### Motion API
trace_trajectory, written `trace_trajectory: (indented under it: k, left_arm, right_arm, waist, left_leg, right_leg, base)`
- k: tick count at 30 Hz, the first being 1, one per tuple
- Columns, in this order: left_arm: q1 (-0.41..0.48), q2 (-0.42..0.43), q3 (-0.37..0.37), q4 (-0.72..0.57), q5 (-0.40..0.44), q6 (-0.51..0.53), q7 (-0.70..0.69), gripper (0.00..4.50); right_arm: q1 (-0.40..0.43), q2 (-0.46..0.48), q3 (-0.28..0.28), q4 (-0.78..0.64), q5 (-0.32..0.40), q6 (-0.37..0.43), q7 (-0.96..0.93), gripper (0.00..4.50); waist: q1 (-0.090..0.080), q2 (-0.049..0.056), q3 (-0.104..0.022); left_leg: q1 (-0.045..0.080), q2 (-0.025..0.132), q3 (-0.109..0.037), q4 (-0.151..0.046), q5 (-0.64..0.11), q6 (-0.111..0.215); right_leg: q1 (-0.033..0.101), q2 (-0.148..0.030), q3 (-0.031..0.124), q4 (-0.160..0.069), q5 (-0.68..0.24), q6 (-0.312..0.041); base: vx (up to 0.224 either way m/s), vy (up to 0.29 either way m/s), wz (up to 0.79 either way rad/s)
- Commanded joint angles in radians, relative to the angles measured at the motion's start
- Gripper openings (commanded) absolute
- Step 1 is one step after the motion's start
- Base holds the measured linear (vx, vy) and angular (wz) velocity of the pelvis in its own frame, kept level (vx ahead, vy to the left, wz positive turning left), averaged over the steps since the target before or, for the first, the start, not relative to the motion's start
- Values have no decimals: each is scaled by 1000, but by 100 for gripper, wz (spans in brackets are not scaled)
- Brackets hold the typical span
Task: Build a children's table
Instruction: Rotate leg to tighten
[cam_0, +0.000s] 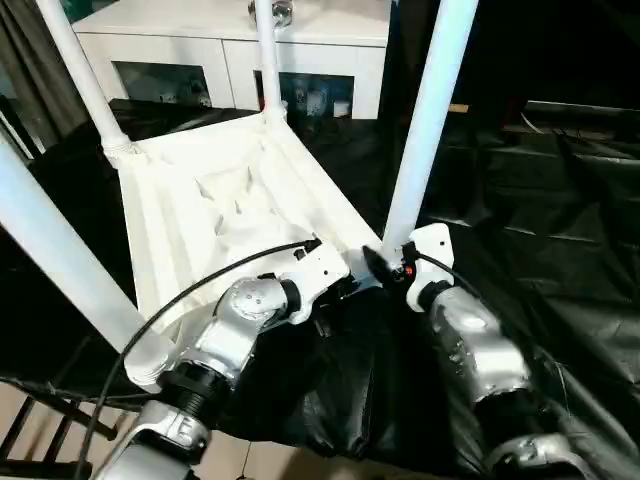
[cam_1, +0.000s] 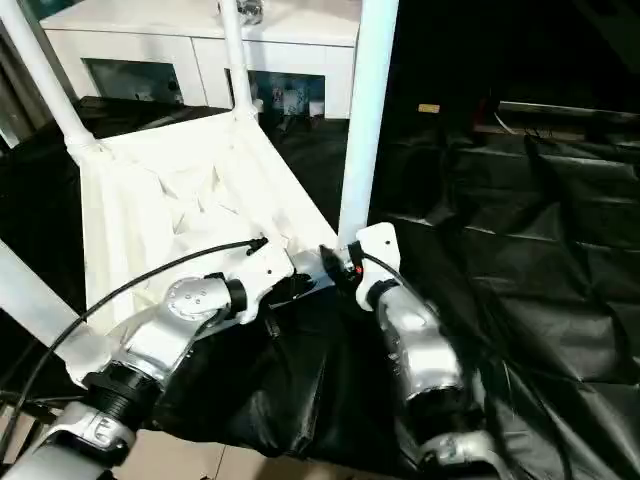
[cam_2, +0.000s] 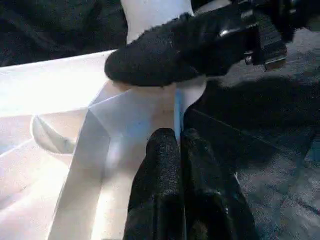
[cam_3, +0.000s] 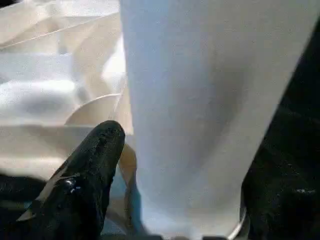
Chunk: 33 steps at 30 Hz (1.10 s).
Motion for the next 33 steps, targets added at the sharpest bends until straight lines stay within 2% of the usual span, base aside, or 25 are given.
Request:
trace_trajectory:
  k: [1,4,5,6,7,8,9,10,11,12,14,15,17,21,23,24,27,31,33]
  left_arm:
    - [-4,9,4,-11,-60,-49,-80,0]
    - [-3,20,6,-12,-67,-51,-104,0]
    - [-3,64,6,-7,-78,-72,-172,0]
    - [-2,80,5,-6,-82,-79,-196,0]
    - [0,103,5,-6,-89,-81,-233,0]
    - [0,103,5,-6,-89,-81,-233,0]
    - [0,109,4,-6,-91,-83,-242,0]
    - [1,139,0,-5,-101,-89,-289,0]
    - [1,139,0,-5,-101,-89,-289,0]
    - [1,149,-2,-4,-106,-91,-305,0]
    - [-1,164,-3,1,-110,-97,-330,0]
    - [-3,172,-4,5,-113,-100,-346,0]
    - [-12,191,-5,19,-119,-104,-379,0]
    - [-23,203,-6,34,-121,-111,-400,0]
    - [-27,205,-4,43,-123,-116,-403,0]
    - [-28,205,-4,46,-124,-117,-403,0]
    - [-28,202,-3,51,-122,-120,-398,0]
    - [-23,196,-1,53,-121,-123,-381,0]
    - [-22,181,-1,58,-100,-117,-327,0]
  right_arm:
    - [-15,-29,32,-1,23,1,118,350]
    - [-16,-49,39,-5,29,0,164,350]
    - [-8,-112,68,-37,59,7,328,350]
    - [-4,-134,78,-50,71,10,385,350]
    - [3,-164,92,-71,91,17,468,350]
    - [3,-164,92,-71,91,17,468,350]
    - [4,-171,96,-75,96,18,486,350]
    - [9,-203,116,-94,120,27,580,350]
    - [9,-203,116,-94,120,27,580,350]
    - [10,-214,123,-99,129,32,612,350]
    - [13,-229,138,-108,135,36,659,350]
    - [14,-239,147,-113,139,38,688,325]
    - [14,-259,172,-118,137,33,741,316]
    - [11,-267,186,-121,136,38,775,274]
    - [12,-272,195,-126,135,47,789,269]
    - [15,-273,198,-131,136,52,794,247]
    - [26,-275,201,-141,137,56,795,234]
    - [44,-277,202,-156,143,59,791,208]
    - [71,-249,177,-181,166,88,743,206]
  waist:
    - [1,-11,-57]
    - [6,-10,-57]
    - [6,-9,-57]
    - [8,-9,-58]
    - [9,-10,-57]
    - [10,-11,-57]
    - [11,-9,-56]
    - [13,-9,-56]
    - [14,-9,-57]
    - [15,-13,-56]
    - [17,-11,-58]
    - [19,-14,-56]
    - [23,-15,-55]
    - [29,-15,-55]
    - [31,-15,-54]
    - [30,-15,-53]
    - [31,-18,-54]
    - [33,-18,-54]
    - [34,-17,-53]
  left_leg:
    - [-8,22,0,-55,-149,73]
    - [-5,26,0,-53,-128,93]
    - [-7,26,0,-52,-128,96]
    - [-4,27,-1,-52,-133,97]
    - [-6,27,0,-51,-135,105]
    - [-6,27,0,-51,-139,107]
    - [-5,31,1,-52,-140,111]
    - [-4,32,1,-52,-141,108]
    - [-4,32,1,-51,-140,107]
    - [-4,33,1,-51,-133,106]
    - [-4,33,3,-49,-125,112]
    - [-3,33,3,-50,-124,111]
    - [-3,33,3,-50,-132,106]
    - [0,34,4,-51,-138,95]
    - [0,33,3,-51,-143,86]
    - [0,33,3,-52,-146,84]
    - [0,33,3,-52,-147,80]
    - [0,34,2,-52,-144,79]
    - [0,33,3,-52,-145,79]
  right_leg:
    - [57,-64,36,-58,-168,-214]
    - [55,-65,34,-55,-139,-232]
    - [58,-64,32,-53,-133,-237]
    - [58,-64,32,-53,-132,-240]
    - [59,-63,32,-51,-120,-245]
    - [61,-61,31,-50,-119,-246]
    - [57,-64,31,-50,-122,-248]
    - [58,-64,29,-50,-129,-250]
    - [59,-64,28,-48,-127,-253]
    - [59,-63,29,-46,-118,-254]
    - [58,-63,29,-43,-104,-261]
    - [57,-64,29,-44,-108,-263]
    - [57,-65,29,-46,-131,-260]
    - [54,-64,31,-47,-145,-254]
    - [54,-65,31,-48,-163,-248]
    - [54,-65,31,-48,-170,-247]
    - [54,-66,32,-49,-186,-237]
    - [53,-65,32,-49,-185,-234]
    - [52,-65,32,-50,-184,-231]
  base:
    - [0,0,0]
    - [0,0,0]
    - [0,0,0]
    - [0,0,0]
    - [0,0,0]
    - [0,0,0]
    - [0,0,0]
    - [0,0,0]
    - [0,0,0]
    - [0,0,0]
    - [0,0,0]
    - [0,0,0]
    - [0,0,0]
    - [0,0,0]
    - [0,0,0]
    - [0,0,0]
    - [0,0,0]
    - [0,0,0]
    - [0,0,0]
